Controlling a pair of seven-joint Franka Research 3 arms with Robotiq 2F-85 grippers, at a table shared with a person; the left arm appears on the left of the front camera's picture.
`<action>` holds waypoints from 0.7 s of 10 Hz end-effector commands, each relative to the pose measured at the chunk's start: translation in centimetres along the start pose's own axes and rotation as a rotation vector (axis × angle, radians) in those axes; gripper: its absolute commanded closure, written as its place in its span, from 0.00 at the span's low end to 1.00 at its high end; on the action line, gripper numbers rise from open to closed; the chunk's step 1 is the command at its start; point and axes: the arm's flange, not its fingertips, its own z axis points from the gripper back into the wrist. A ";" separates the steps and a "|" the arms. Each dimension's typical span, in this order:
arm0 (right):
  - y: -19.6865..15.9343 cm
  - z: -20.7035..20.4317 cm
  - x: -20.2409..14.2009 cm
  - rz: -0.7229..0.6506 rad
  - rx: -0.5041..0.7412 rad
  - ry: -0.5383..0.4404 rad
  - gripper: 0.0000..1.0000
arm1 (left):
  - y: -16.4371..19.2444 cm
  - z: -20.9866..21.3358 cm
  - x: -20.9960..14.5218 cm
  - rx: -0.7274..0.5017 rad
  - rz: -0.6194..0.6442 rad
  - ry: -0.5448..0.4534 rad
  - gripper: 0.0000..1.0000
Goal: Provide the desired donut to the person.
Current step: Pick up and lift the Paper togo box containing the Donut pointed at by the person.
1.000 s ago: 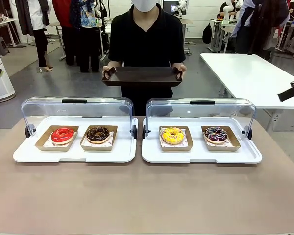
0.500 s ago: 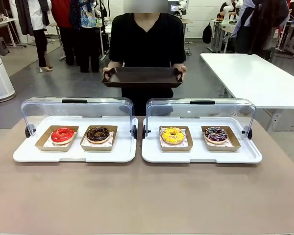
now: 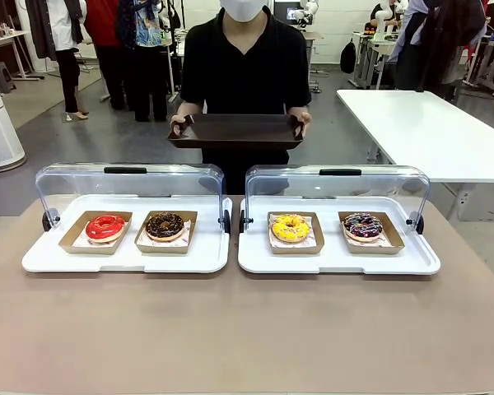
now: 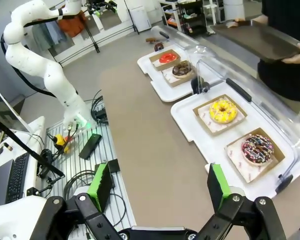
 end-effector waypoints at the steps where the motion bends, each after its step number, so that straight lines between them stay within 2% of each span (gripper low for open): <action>1: 0.5 -0.7 -0.2 0.010 -0.024 -0.006 0.00 | -0.4 -0.1 -0.5 0.039 -0.034 0.039 0.00; 2: 0.0 0.0 0.0 0.000 0.000 0.000 0.00 | 0.0 0.0 0.0 0.000 0.000 0.000 0.00; 7: 0.0 0.0 0.0 0.000 0.000 0.000 0.00 | 0.0 0.0 0.0 0.000 0.000 0.000 0.00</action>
